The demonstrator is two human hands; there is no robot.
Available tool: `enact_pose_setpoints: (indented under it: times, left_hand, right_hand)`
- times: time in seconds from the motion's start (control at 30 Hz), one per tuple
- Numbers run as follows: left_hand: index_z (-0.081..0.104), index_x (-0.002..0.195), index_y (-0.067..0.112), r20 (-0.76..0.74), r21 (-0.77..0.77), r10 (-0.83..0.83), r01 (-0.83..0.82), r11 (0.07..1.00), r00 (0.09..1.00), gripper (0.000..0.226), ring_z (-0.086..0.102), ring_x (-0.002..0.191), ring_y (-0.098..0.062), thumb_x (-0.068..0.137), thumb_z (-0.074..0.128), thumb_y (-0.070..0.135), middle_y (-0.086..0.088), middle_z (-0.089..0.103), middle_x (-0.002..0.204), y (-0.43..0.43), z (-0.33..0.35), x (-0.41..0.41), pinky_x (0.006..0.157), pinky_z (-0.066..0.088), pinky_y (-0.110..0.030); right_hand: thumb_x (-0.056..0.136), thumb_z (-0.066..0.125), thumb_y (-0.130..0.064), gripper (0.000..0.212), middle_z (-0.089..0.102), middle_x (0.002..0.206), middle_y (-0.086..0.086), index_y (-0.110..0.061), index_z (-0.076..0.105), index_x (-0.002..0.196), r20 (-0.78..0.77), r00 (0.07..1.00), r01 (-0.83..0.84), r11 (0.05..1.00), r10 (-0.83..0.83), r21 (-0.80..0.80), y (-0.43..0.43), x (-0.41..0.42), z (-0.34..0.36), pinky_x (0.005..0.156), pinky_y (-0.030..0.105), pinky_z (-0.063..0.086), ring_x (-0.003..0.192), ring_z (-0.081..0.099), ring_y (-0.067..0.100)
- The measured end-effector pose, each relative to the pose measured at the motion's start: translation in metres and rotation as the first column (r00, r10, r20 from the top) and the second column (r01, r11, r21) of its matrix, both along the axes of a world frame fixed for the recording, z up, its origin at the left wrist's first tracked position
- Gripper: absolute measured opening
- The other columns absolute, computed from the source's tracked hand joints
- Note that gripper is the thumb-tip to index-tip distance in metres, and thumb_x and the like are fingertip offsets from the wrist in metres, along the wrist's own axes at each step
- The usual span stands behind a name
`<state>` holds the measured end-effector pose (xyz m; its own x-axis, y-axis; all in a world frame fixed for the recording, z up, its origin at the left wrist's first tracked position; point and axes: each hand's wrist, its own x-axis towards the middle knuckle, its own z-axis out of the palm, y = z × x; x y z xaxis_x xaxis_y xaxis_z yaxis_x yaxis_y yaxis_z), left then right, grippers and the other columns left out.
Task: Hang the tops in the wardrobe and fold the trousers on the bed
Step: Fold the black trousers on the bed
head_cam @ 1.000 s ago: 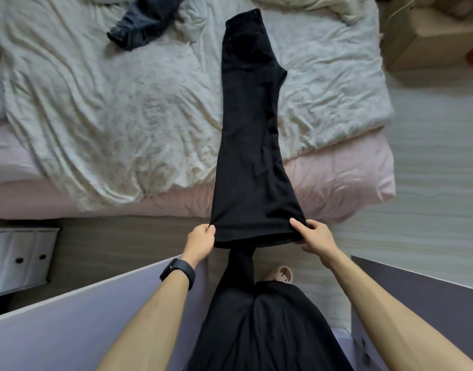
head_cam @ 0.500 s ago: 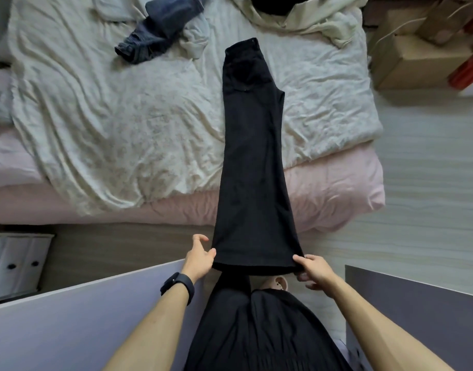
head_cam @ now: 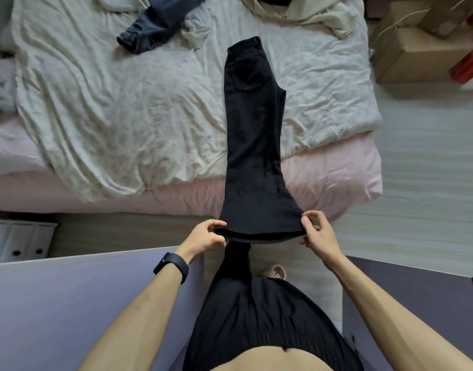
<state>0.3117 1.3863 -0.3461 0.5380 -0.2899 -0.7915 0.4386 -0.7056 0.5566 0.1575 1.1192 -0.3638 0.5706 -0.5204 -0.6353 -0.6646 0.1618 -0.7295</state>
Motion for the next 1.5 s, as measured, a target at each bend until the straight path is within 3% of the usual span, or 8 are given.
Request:
enact_pose_setpoints:
  times: [0.2, 0.3, 0.43, 0.57, 0.73, 0.93, 1.1, 1.5]
  left_hand:
    - [0.073, 0.096, 0.037, 0.424, 0.035, -0.055, 0.045, 0.998, 0.904, 0.021, 0.064, 0.081, -0.001, 0.082, 0.081, 0.025, 0.014, 0.070, 0.086, -0.010, 0.025, 0.029, 0.071, 0.047, -0.013]
    - [0.072, 0.093, 0.027, 0.553, -0.047, 0.066, -0.048, 0.998, 0.831, 0.014, 0.060, 0.082, -0.007, 0.084, 0.081, 0.031, 0.007, 0.061, 0.094, -0.023, 0.042, 0.058, 0.064, 0.042, -0.007]
    - [0.070, 0.103, 0.021, 0.642, -0.016, 0.057, -0.061, 0.998, 0.764, 0.019, 0.066, 0.092, -0.021, 0.092, 0.071, 0.036, 0.003, 0.069, 0.095, -0.050, 0.058, 0.105, 0.076, 0.050, -0.030]
    - [0.048, 0.124, 0.032, 0.752, 0.026, -0.006, -0.022, 0.999, 0.659, 0.031, 0.065, 0.089, -0.025, 0.097, 0.060, 0.044, 0.001, 0.069, 0.100, -0.082, 0.076, 0.160, 0.075, 0.052, -0.041]
    - [0.044, 0.126, 0.048, 0.818, 0.088, -0.136, 0.113, 0.990, 0.559, 0.027, 0.065, 0.086, -0.022, 0.100, 0.051, 0.047, 0.003, 0.068, 0.098, -0.112, 0.081, 0.249, 0.070, 0.055, -0.041]
    - [0.063, 0.128, 0.036, 0.834, 0.107, -0.190, 0.185, 0.977, 0.518, 0.028, 0.061, 0.092, -0.020, 0.102, 0.053, 0.042, 0.002, 0.065, 0.091, -0.152, 0.069, 0.351, 0.074, 0.053, -0.038]
    - [0.071, 0.121, 0.025, 0.835, 0.167, -0.274, 0.254, 0.953, 0.477, 0.033, 0.059, 0.087, -0.024, 0.103, 0.047, 0.041, -0.004, 0.066, 0.081, -0.178, 0.043, 0.424, 0.073, 0.054, -0.047]
    - [0.066, 0.097, 0.031, 0.674, -0.133, 0.112, -0.030, 0.991, 0.730, 0.017, 0.065, 0.073, -0.009, 0.091, 0.069, 0.047, 0.008, 0.070, 0.075, -0.219, 0.008, 0.495, 0.067, 0.048, -0.023]
  right_hand:
    - [0.079, 0.081, -0.007, 0.042, 0.072, 0.102, -0.006, -0.024, 0.065, 0.113, 0.140, 0.975, -0.157, 0.983, 0.170, -0.095, -0.028, 0.036, 0.041, 0.078, 0.028, 0.056, 0.085, 0.073, 0.012]
    - [0.085, 0.081, -0.019, 0.024, 0.076, 0.088, -0.002, -0.023, 0.068, 0.105, 0.158, 0.965, -0.173, 0.960, 0.209, -0.218, -0.045, 0.064, 0.052, 0.071, 0.028, 0.057, 0.074, 0.073, 0.010]
    - [0.089, 0.076, -0.034, 0.013, 0.061, 0.090, -0.005, -0.024, 0.073, 0.096, 0.155, 0.946, -0.175, 0.853, 0.284, -0.492, -0.069, 0.114, 0.064, 0.068, 0.014, 0.042, 0.075, 0.061, 0.010]
    - [0.095, 0.069, -0.025, 0.015, 0.059, 0.093, -0.003, -0.013, 0.067, 0.104, 0.180, 0.912, -0.183, 0.757, 0.369, -0.627, -0.093, 0.179, 0.081, 0.077, 0.031, 0.045, 0.087, 0.062, 0.023]
    - [0.101, 0.059, -0.030, 0.038, 0.069, 0.101, 0.009, -0.014, 0.048, 0.133, 0.115, 0.887, -0.218, 0.625, 0.447, -0.750, -0.132, 0.256, 0.089, 0.070, 0.034, 0.043, 0.084, 0.066, 0.029]
    - [0.104, 0.044, -0.037, 0.030, 0.066, 0.088, 0.006, -0.014, 0.054, 0.121, -0.021, 0.863, -0.310, 0.496, 0.505, -0.811, -0.170, 0.345, 0.087, 0.066, 0.037, 0.039, 0.081, 0.063, 0.033]
    - [0.105, 0.031, -0.047, 0.042, 0.049, 0.073, -0.011, -0.014, 0.058, 0.104, -0.013, 0.880, -0.273, 0.484, 0.475, -0.831, -0.190, 0.407, 0.070, 0.061, 0.032, 0.033, 0.065, 0.046, 0.018]
    - [0.102, 0.057, -0.028, 0.014, 0.071, 0.089, -0.003, -0.022, 0.067, 0.109, 0.035, 0.956, -0.224, 0.802, 0.291, -0.554, -0.225, 0.486, 0.031, 0.068, 0.007, 0.045, 0.082, 0.066, 0.009]
